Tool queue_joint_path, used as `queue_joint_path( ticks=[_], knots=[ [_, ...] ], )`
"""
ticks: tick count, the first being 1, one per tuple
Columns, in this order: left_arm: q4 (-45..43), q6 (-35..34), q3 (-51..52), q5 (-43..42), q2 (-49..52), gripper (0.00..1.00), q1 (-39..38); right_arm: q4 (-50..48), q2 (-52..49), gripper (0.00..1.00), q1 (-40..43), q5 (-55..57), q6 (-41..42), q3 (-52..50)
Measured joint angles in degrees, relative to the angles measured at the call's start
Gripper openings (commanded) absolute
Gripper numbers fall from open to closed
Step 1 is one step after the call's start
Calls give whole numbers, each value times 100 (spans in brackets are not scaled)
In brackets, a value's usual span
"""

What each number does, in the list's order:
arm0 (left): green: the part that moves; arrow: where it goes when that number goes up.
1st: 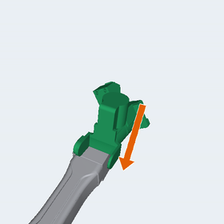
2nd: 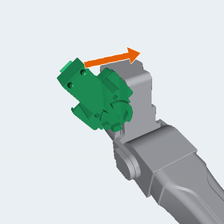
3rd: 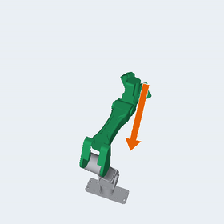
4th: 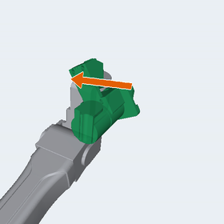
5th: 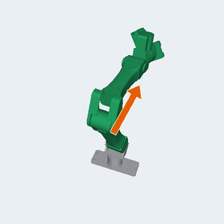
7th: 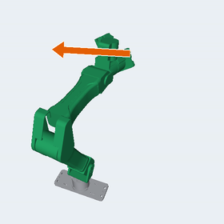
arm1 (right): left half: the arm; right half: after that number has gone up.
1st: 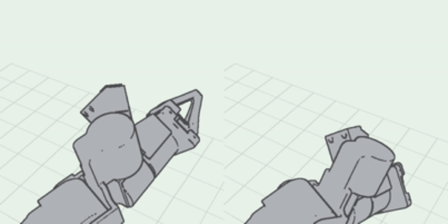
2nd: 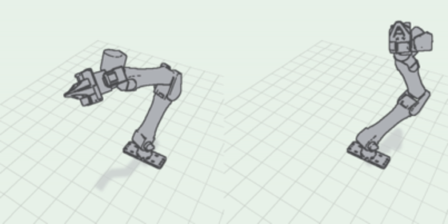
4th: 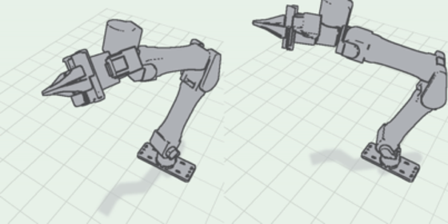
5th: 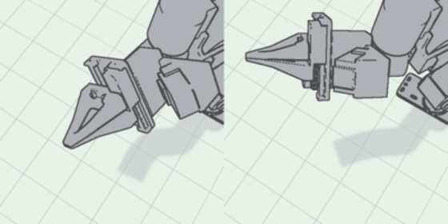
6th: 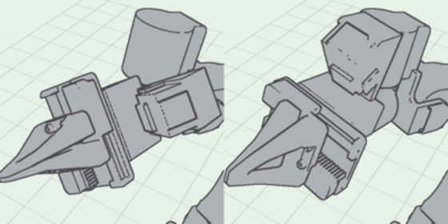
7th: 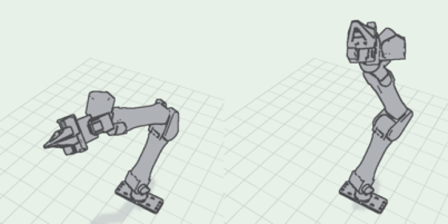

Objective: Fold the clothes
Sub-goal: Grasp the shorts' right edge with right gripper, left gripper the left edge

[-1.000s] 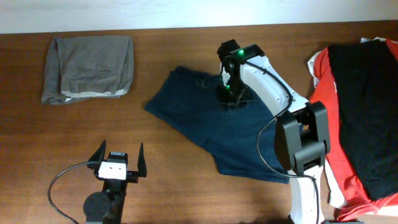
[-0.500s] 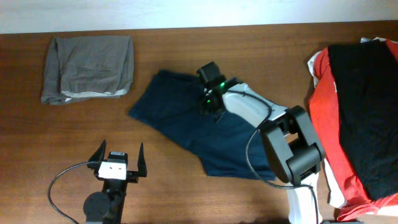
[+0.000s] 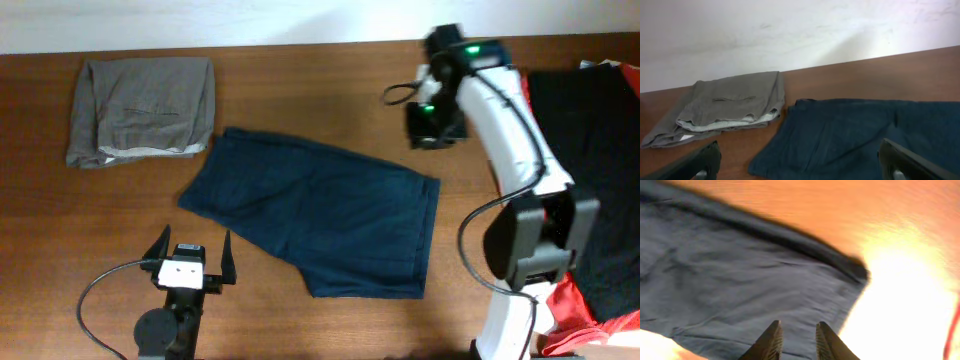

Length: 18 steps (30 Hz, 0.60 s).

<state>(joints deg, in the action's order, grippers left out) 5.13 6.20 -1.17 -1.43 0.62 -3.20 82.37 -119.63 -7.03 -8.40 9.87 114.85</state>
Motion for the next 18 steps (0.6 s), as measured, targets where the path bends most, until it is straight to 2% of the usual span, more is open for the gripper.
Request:
queue_joint_path(
  ticks=[1,3,4,10,13,18],
  knots=[
    [2,0,0,-2,0,100,0,111,0,28,254,-37,-22,-46],
    [0,0,0,0,0,100,2,131,0,46,800,-144,-339,-391],
    [0,0,0,0,2,100,0,44,0,47,898,-205,-546,-544],
    [4,0,0,0,0,100,2,-1589,-22,45,870,-815,-2004,-2203],
    [2,0,0,0,0,100,0,-1998,-20,45,863,-925,-2317,-2509],
    [2,0,0,0,0,100,0,-2264,-20,45,863,-955,-2396,-2594]
  ],
)
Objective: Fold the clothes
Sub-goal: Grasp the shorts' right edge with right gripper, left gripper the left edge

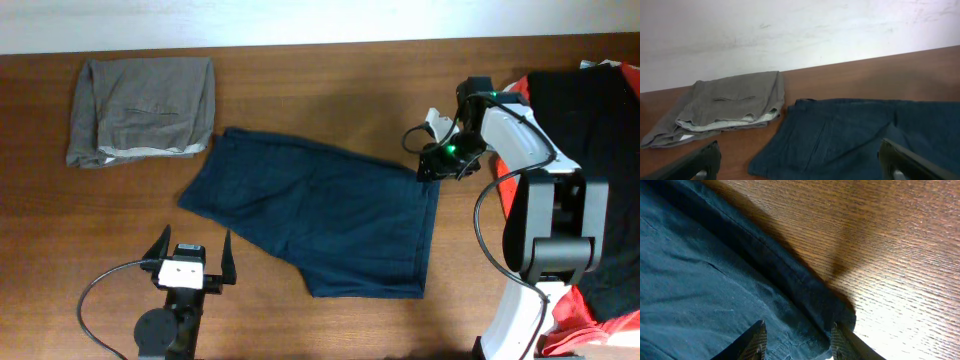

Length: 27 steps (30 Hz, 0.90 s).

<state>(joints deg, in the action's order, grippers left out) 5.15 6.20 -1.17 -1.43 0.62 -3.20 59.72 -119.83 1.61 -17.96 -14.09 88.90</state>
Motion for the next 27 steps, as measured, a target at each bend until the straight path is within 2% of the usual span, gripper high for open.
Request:
queue_joint_path(
  ticks=[3,15,16,17,20,21,27],
  knots=[
    [0,0,0,0,0,100,0,0,0,38,0,-2,-28,0],
    [0,0,0,0,0,100,0,188,0,37,-289,378,15,0],
    [0,0,0,0,0,100,0,157,0,26,-289,398,15,0],
    [0,0,0,0,0,100,0,146,0,11,-289,417,15,0],
    [-2,0,0,0,0,100,0,146,0,8,-289,461,20,0],
    [0,0,0,0,0,100,2,149,0,4,-289,463,17,0],
    [0,0,0,0,0,100,0,155,0,4,-289,463,20,0]
  ],
)
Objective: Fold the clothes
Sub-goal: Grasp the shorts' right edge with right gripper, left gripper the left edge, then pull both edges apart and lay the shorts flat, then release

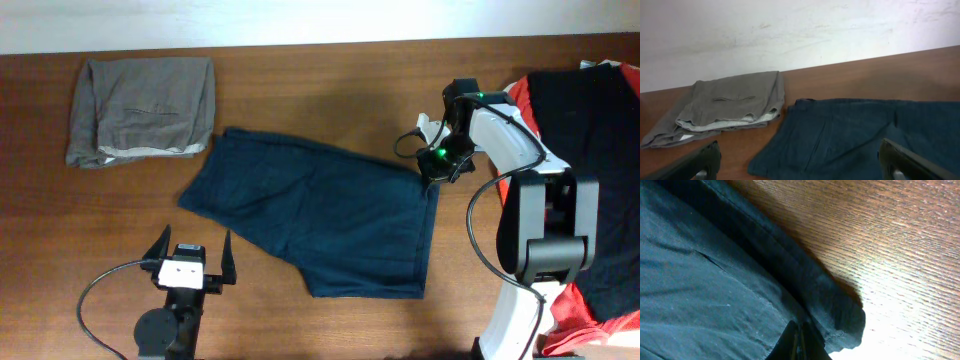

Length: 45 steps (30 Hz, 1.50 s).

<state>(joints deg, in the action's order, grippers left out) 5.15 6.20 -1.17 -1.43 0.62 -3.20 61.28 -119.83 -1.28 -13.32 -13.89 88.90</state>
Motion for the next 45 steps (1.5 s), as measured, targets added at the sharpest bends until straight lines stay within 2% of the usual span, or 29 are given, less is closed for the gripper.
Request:
queue_joint_path(
  ticks=[13,15,17,18,19,21,22,23,25,26,27,28,29,30,32,33,36,37,38,39,40,42,45],
  knots=[
    [-4,0,0,0,0,100,0,13,0,4,0,-2,195,0],
    [-339,0,15,-57,9,100,0,15,0,4,0,-2,197,0],
    [92,-2,-319,-234,39,100,2,15,0,4,0,-2,337,0],
    [721,0,-833,-267,227,100,2,4,0,4,0,0,404,0],
    [905,4,-1064,-258,352,100,2,-31,0,4,0,0,509,-4],
    [2398,46,-3394,-192,2011,100,2,-7,7,4,0,15,623,-26],
    [2927,61,-4376,-197,2983,100,2,-28,4,4,0,17,638,-33],
    [3604,70,-5766,-243,4465,100,7,-35,4,4,0,17,643,-37],
    [5073,87,-7768,-297,6780,100,7,61,0,4,0,20,743,-44],
    [5313,90,-8338,-299,7726,80,11,85,0,4,0,20,811,-44],
    [5421,90,-8542,-306,8415,36,11,76,0,4,0,22,901,-55],
    [5403,92,-8607,-306,8880,31,11,7,0,4,0,24,944,-109],
    [5394,92,-8649,-306,9541,31,11,-76,-2,4,0,22,960,-216],
    [5401,116,-8662,-302,9947,31,11,-629,24,4,0,177,1220,-614],
    [5342,114,-8668,-306,10633,28,11,-1054,160,4,0,328,1445,-907],
    [5250,114,-8668,-306,10834,24,11,-1307,299,4,-57,546,1606,-1104],
    [4787,131,-8671,-306,10904,21,11,-2428,341,4,-90,1486,1869,-1209],
    [4664,103,-8671,-308,10913,21,11,-2953,302,4,-83,1722,1875,-1246],
    [4540,28,-8671,-378,10926,28,11,-3226,256,4,-74,1886,1858,-1259],
    [4444,17,-8671,-527,10944,44,11,-3521,227,4,-74,1943,1751,-1285],
    [4247,-2,-8671,-664,10992,56,11,-3589,212,4,-63,1928,1620,-1285],
    [3595,-20,-8688,-789,11372,72,11,-3560,212,4,-57,1862,1491,-1285],
    [2693,236,-8688,-844,12371,72,13,-3515,212,4,-52,1840,1467,-1281]
  ],
)
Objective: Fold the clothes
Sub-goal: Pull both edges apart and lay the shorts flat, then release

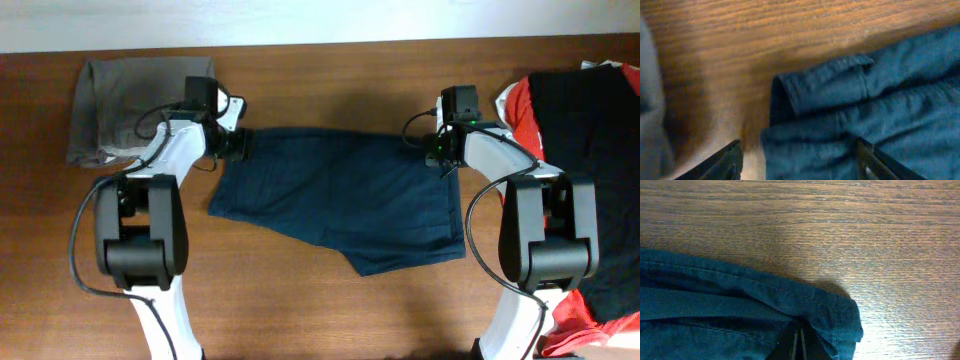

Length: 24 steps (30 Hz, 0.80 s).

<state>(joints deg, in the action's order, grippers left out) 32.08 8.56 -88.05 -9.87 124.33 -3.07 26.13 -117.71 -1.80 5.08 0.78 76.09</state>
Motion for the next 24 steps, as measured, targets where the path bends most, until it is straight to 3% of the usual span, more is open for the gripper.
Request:
queue_joint_path(
  ticks=[1,3,5,6,7,8,16,19,22,24],
  knots=[
    [-127,162,-4,0,9,68,0,2,0,4,0,0,-7,0],
    [-254,380,-4,63,13,39,22,2,0,4,0,0,-22,0],
    [-234,457,-4,-70,20,30,52,2,0,4,0,0,-37,0],
    [-212,496,-4,-109,22,31,59,2,0,4,0,0,-52,0],
    [-168,501,-4,-133,24,47,70,7,0,4,0,0,-57,0],
    [-122,505,-4,-173,24,51,103,7,0,4,0,0,-59,0],
    [-380,579,-4,-87,127,65,249,20,0,4,0,0,-59,2],
    [-341,999,-46,-389,157,68,326,22,0,4,0,0,-61,2],
    [-140,1189,-70,-1464,160,70,664,24,0,4,0,-2,-59,2],
    [-118,1204,-105,-3060,160,69,1401,26,0,4,0,-2,-61,2]
  ],
)
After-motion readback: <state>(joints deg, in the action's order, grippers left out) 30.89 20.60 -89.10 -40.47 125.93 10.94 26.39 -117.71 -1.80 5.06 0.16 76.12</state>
